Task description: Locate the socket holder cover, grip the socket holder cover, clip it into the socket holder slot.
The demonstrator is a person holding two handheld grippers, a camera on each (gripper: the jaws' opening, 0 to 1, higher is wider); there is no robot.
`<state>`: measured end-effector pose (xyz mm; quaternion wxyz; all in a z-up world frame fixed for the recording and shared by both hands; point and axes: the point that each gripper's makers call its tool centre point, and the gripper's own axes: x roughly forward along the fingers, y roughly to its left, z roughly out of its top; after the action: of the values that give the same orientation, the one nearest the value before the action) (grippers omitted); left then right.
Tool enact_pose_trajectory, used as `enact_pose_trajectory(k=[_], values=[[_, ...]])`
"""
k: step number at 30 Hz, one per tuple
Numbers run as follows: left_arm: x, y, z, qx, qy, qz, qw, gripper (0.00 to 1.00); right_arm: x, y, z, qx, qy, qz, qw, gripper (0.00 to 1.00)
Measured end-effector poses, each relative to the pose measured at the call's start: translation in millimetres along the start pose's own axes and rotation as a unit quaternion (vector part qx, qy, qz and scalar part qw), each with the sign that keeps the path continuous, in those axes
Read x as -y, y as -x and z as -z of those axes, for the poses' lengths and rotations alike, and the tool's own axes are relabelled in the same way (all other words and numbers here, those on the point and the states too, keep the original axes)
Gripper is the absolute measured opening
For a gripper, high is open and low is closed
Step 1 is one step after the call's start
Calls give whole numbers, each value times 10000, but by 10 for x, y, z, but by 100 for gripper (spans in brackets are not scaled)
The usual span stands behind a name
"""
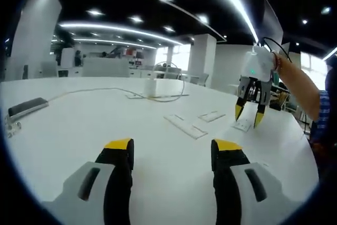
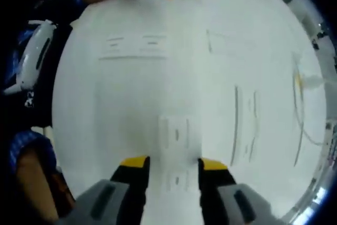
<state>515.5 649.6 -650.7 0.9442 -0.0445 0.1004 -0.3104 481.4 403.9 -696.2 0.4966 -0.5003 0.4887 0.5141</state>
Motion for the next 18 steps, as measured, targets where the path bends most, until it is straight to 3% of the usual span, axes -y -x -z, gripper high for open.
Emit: enact_pose_trajectory(k=[9, 18], values=[[4, -5, 4, -8, -22, -15, 10000, 59, 3, -2, 2, -211, 24, -6, 9998, 39], [13, -9, 20, -52, -55, -12, 10000, 59, 6, -3, 6, -219, -1, 5, 9998, 38]])
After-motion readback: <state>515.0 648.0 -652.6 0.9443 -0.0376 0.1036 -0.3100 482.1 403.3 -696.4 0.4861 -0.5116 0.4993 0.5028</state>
